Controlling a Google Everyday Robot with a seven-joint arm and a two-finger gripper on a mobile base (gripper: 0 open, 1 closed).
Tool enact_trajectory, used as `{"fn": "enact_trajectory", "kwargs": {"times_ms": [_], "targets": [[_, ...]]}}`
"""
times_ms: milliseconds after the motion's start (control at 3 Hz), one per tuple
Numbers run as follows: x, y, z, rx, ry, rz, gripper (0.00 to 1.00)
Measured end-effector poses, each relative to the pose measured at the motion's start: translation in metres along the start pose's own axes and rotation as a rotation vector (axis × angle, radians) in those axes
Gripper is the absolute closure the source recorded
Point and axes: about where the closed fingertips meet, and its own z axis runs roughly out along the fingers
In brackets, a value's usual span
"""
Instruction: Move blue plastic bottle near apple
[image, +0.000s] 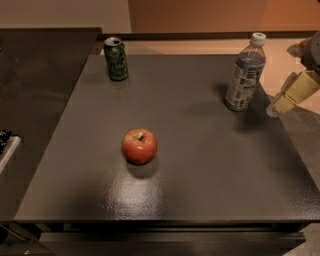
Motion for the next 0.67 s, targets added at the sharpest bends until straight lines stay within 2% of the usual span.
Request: {"fn": "enact_trajectory", "kwargs": {"times_ms": [667], "targets": [[-0.005,-0.025,0.031,0.006,-0.124,0.016,0.0]]}}
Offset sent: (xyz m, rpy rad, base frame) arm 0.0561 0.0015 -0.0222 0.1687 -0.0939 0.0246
